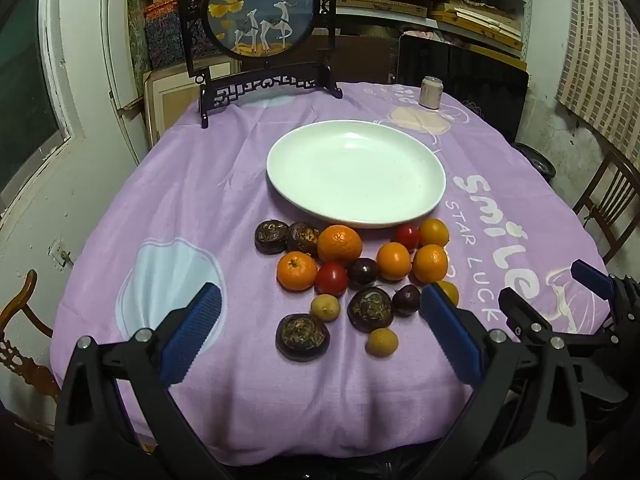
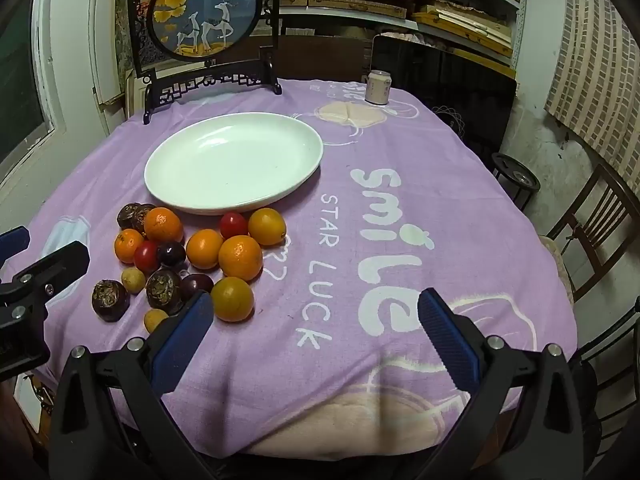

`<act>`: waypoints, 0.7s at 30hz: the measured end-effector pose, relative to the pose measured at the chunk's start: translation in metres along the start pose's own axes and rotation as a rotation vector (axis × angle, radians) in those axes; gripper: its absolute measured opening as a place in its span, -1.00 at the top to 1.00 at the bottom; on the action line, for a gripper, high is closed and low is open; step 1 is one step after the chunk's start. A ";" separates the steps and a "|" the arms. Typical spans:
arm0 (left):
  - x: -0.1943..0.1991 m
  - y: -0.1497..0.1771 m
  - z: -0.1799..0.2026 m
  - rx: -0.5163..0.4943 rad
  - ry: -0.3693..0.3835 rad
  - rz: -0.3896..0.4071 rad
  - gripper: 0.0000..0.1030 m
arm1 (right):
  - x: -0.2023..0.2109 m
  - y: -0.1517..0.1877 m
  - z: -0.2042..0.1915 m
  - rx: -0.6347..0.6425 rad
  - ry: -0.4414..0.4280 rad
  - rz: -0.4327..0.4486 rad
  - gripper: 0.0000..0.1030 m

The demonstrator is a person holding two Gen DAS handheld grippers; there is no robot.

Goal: Organize fruits

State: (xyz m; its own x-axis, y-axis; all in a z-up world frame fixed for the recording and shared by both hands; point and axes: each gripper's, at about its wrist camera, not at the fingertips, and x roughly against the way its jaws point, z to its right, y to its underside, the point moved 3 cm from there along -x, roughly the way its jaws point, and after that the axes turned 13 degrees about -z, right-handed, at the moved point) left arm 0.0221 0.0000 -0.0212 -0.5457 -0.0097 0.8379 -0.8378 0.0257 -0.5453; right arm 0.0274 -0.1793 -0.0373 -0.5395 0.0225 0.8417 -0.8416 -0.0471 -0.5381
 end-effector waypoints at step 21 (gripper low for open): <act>-0.001 0.001 -0.004 0.012 0.016 -0.007 -0.96 | -0.002 0.002 -0.003 0.002 -0.005 0.000 -0.97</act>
State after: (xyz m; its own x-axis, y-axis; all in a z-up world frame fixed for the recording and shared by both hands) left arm 0.0223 0.0041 -0.0226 -0.5398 0.0065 0.8418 -0.8416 0.0134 -0.5399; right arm 0.0266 -0.1765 -0.0400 -0.5392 0.0177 0.8420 -0.8416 -0.0493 -0.5378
